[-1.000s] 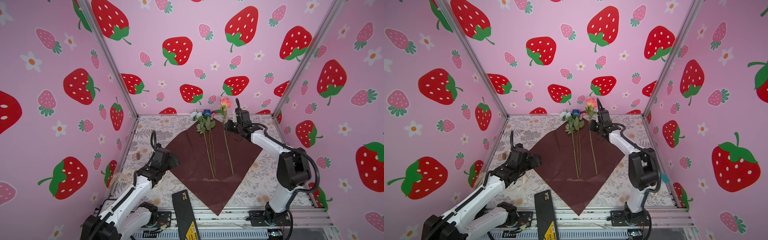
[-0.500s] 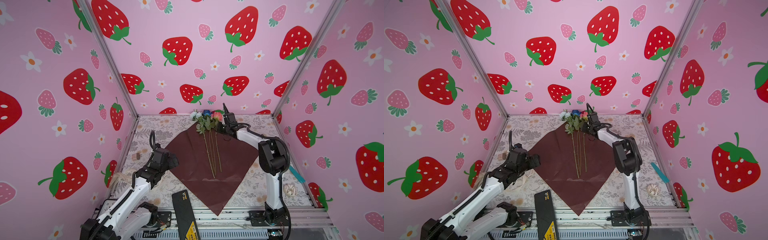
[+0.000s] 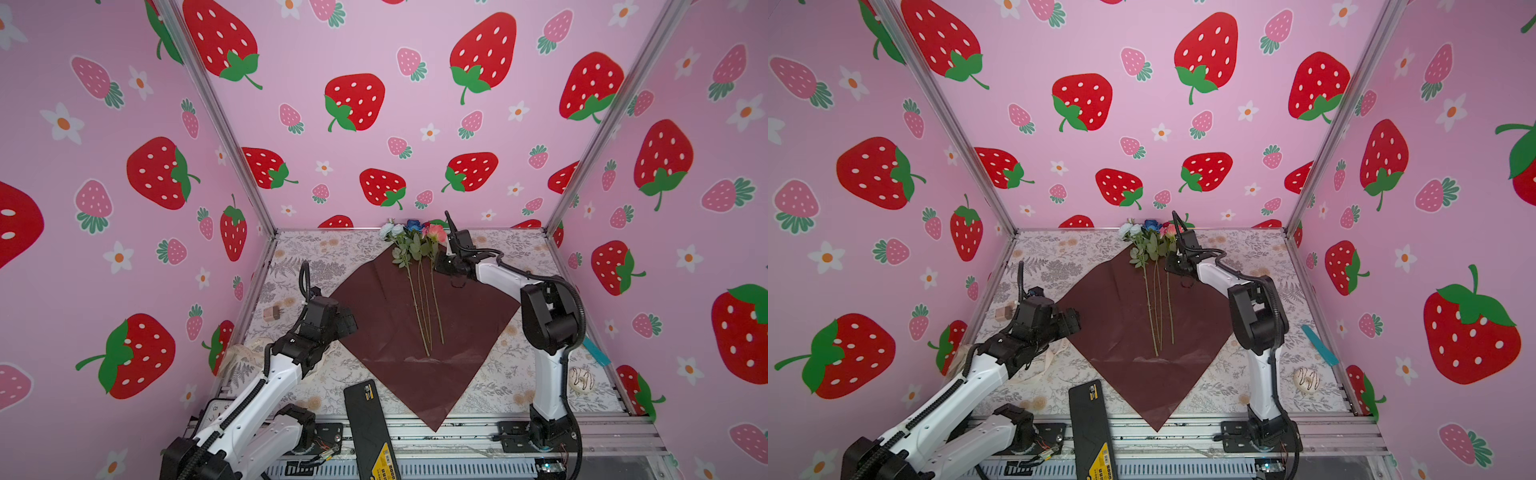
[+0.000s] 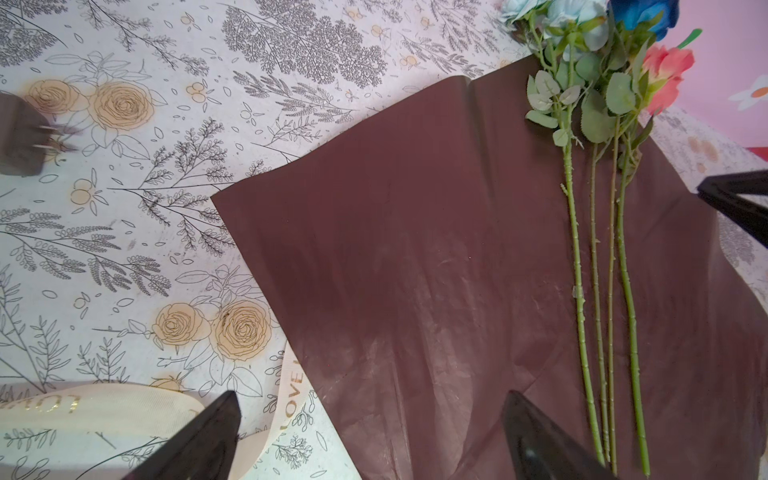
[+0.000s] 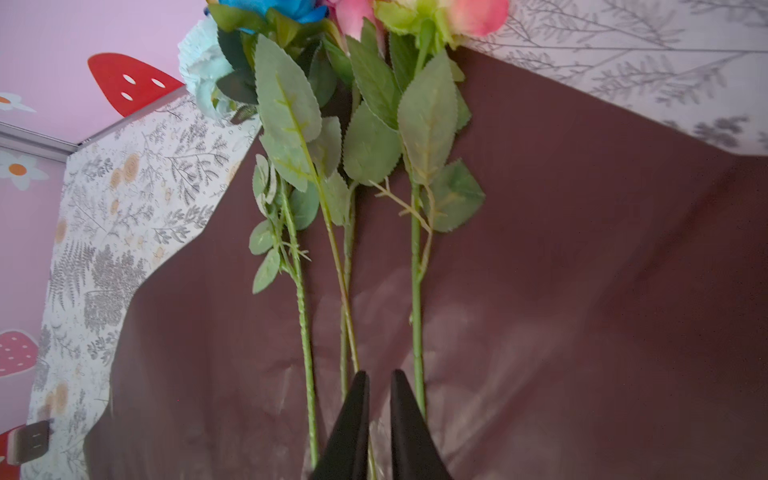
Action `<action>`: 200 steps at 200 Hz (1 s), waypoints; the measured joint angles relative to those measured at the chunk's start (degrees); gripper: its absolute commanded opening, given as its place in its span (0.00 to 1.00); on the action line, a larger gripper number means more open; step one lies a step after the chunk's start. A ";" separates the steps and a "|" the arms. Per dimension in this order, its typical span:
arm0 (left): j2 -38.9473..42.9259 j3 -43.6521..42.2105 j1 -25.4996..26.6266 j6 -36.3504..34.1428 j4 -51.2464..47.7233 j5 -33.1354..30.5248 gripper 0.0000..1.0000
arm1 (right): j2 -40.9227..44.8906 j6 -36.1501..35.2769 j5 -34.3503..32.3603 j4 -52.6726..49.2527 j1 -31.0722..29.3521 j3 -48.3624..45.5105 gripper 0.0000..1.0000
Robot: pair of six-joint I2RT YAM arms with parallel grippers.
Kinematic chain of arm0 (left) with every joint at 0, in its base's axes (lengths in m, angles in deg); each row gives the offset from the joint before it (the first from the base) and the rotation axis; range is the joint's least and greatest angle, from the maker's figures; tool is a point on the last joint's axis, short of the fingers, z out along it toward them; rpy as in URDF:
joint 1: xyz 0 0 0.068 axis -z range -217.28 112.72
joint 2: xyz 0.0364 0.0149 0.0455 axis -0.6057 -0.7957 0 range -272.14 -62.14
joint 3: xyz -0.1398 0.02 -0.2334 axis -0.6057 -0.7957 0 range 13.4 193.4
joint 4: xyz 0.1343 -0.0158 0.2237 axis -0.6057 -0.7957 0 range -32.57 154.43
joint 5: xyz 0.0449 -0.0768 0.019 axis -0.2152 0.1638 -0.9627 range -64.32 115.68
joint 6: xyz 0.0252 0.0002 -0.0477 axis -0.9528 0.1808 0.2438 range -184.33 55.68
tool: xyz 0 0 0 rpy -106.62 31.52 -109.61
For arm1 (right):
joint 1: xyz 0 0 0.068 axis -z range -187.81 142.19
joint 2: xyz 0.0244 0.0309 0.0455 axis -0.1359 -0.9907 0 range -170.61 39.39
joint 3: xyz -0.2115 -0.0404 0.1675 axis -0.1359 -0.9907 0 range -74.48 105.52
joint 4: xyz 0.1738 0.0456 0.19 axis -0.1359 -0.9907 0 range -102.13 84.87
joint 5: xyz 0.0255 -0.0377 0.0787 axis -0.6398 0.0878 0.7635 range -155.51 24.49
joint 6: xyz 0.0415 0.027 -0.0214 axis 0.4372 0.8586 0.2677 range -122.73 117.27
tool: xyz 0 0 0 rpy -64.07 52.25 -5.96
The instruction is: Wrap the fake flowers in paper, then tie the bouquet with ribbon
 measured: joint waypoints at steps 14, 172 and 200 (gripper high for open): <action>-0.52 0.00 -0.13 0.63 0.00 0.00 0.99 | 3.41 -0.17 0.22 -0.35 0.00 -3.91 0.18; -7.74 -4.04 -1.92 13.22 -1.07 13.66 0.98 | 20.83 4.94 8.87 6.49 -10.01 -37.38 0.51; -7.74 -5.29 -1.92 14.16 -0.90 14.78 0.98 | 18.36 5.44 10.03 7.89 -10.88 -36.04 0.51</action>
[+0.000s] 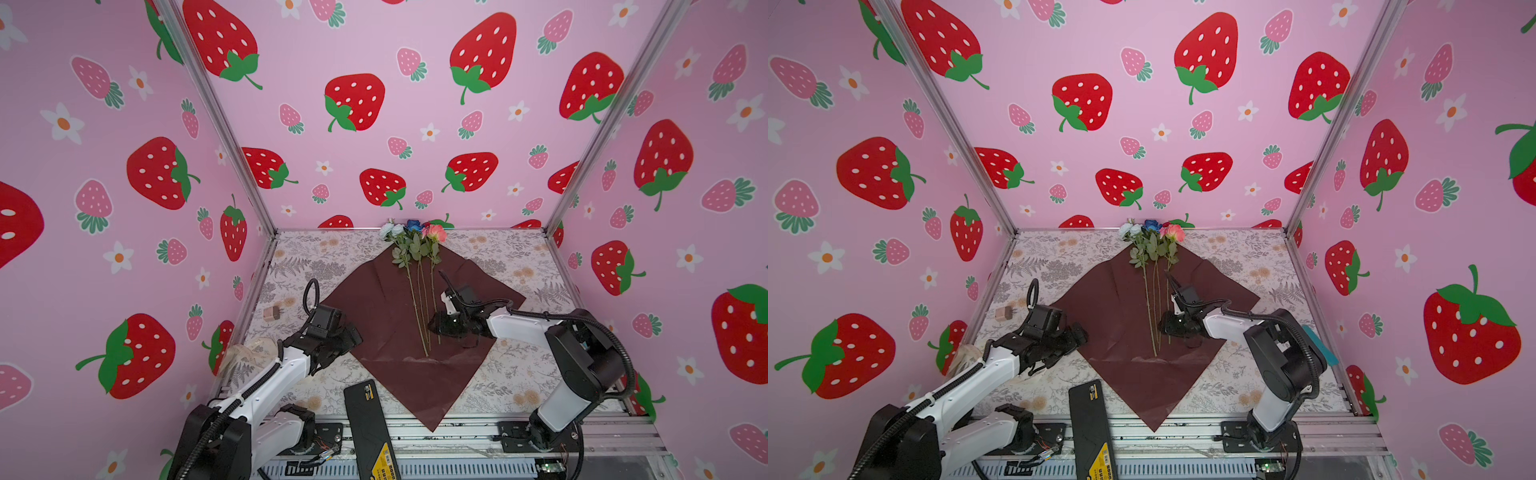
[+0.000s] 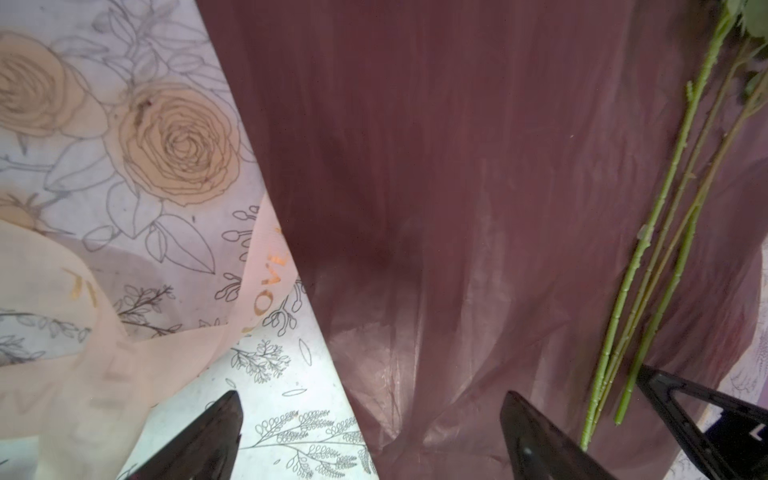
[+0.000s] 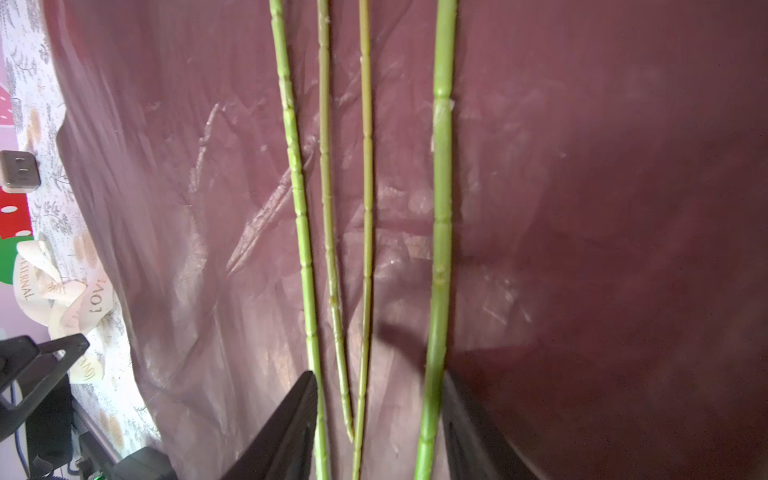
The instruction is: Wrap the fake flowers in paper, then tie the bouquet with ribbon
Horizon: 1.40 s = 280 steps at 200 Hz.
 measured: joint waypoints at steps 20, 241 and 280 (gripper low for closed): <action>-0.02 -0.02 0.00 0.07 1.05 0.50 0.98 | -2.23 0.11 0.17 0.15 -0.46 2.51 0.51; -4.39 -2.25 1.44 2.58 6.64 7.45 0.91 | 0.28 -3.04 -2.27 -4.15 -4.85 6.10 0.63; -1.90 -3.98 4.35 3.21 5.66 10.21 0.91 | 9.40 -4.13 -6.45 -5.53 -5.84 1.05 1.00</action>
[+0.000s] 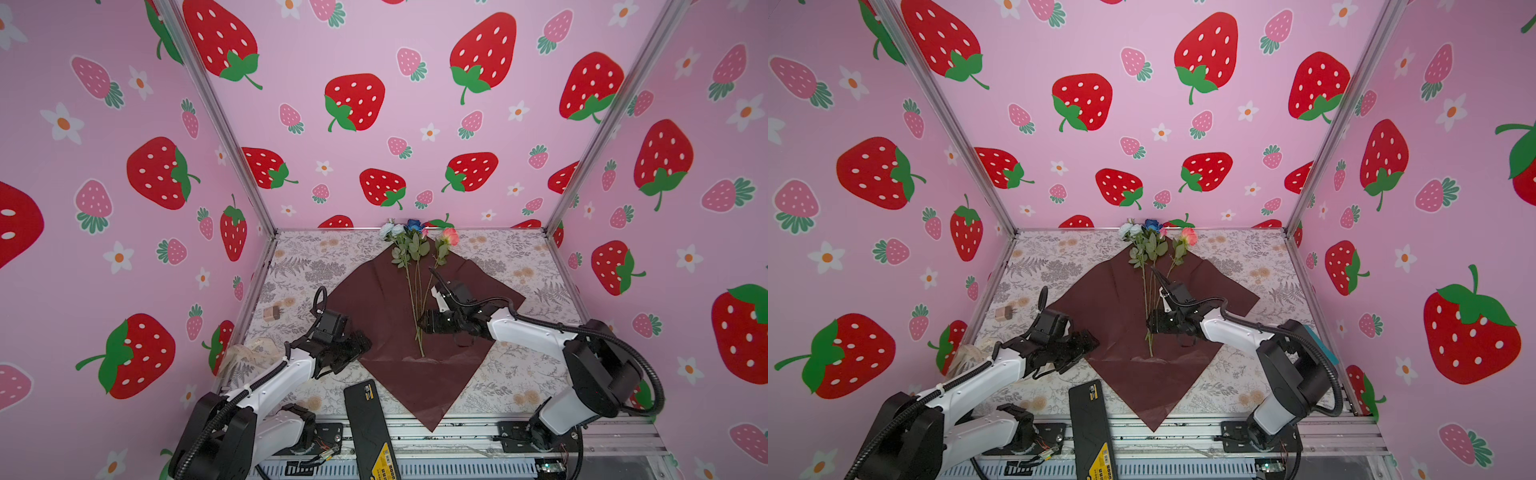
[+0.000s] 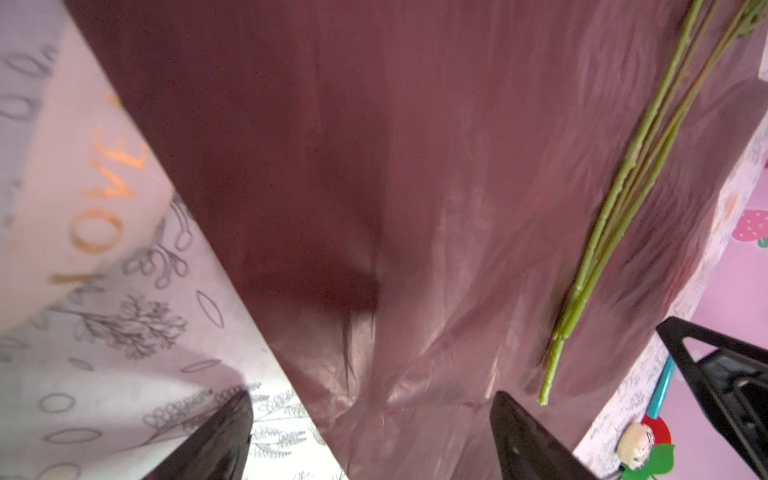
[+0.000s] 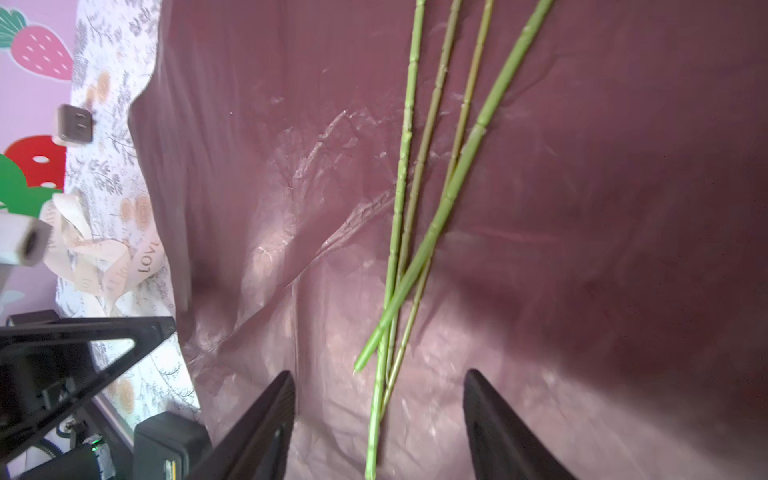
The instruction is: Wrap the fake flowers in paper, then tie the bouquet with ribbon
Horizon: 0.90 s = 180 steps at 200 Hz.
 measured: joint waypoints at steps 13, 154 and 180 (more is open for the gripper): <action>0.48 -0.66 0.98 0.07 0.17 0.98 0.91 | 2.75 -0.70 -1.70 -0.83 0.00 -1.62 1.00; -0.44 -3.37 5.84 1.31 10.69 9.60 0.90 | 20.09 -1.40 -13.92 -9.01 -1.03 -9.77 1.00; 1.44 -3.41 6.47 1.46 12.28 10.21 0.90 | 20.09 -1.33 -16.33 -11.78 -4.52 -9.77 1.00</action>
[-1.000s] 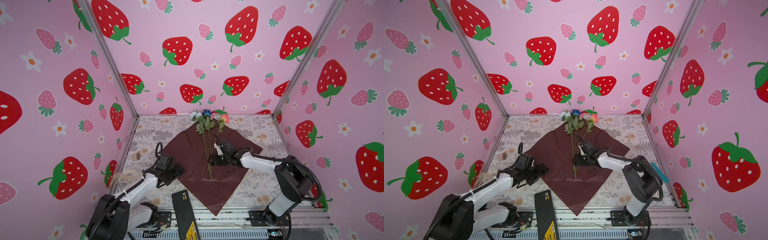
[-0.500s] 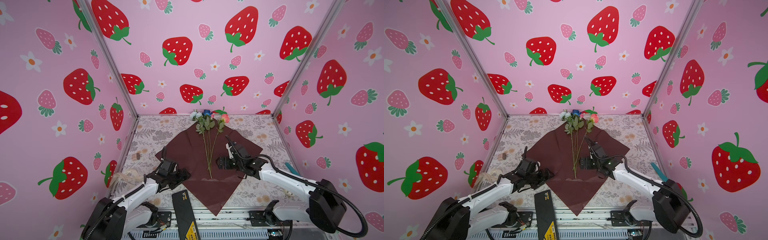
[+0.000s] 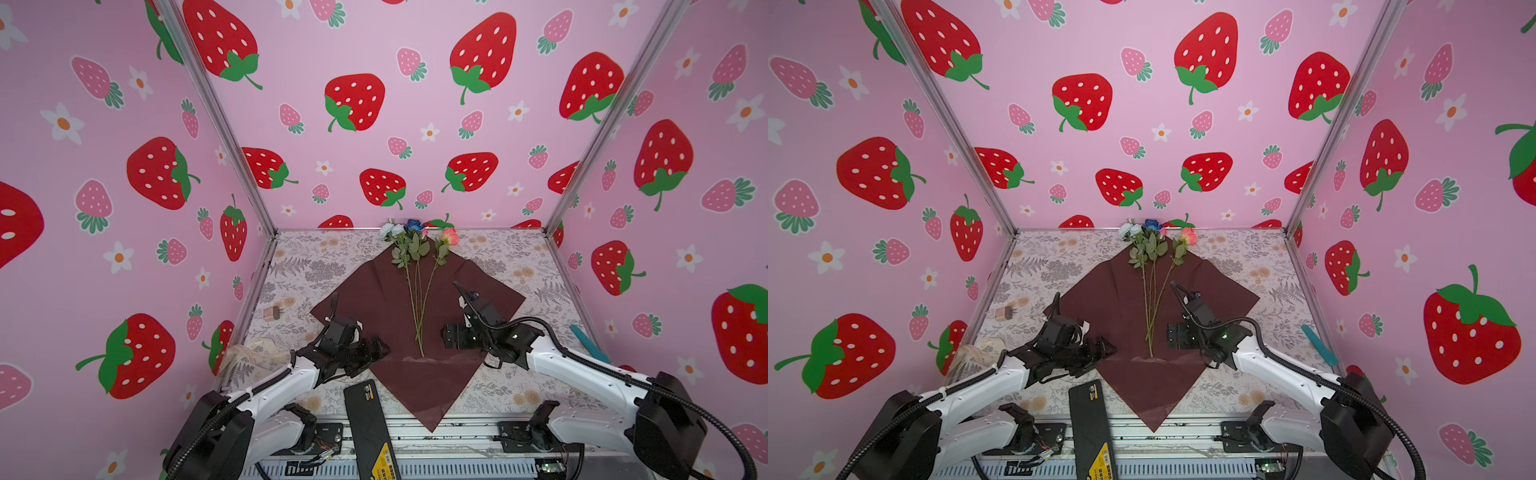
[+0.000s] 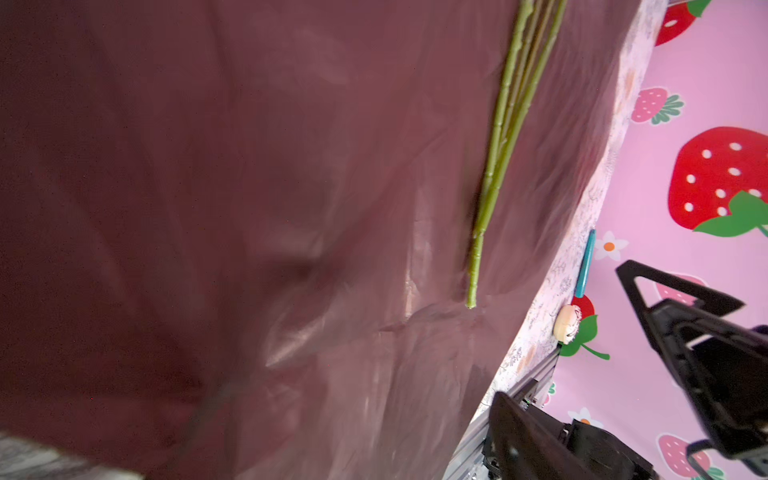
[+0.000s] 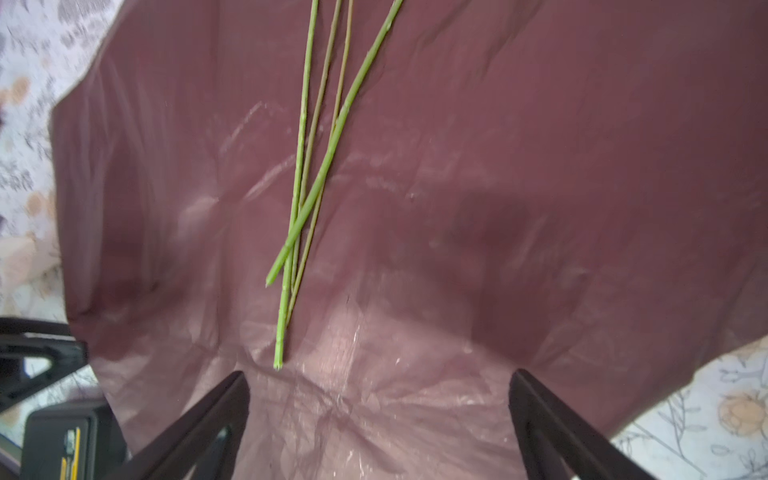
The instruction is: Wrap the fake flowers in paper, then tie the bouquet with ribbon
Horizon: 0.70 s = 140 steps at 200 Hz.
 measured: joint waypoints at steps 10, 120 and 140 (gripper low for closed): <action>1.03 0.00 0.37 0.09 0.79 0.17 0.90 | 0.02 0.02 -1.11 -1.25 -1.92 0.00 1.00; -1.77 2.93 0.87 2.49 1.18 0.85 0.71 | -4.11 -0.17 -10.91 -13.60 -29.00 6.69 0.95; -1.92 2.97 0.90 3.37 0.61 0.87 0.60 | -8.24 -0.20 -12.96 -14.14 -33.62 8.13 0.96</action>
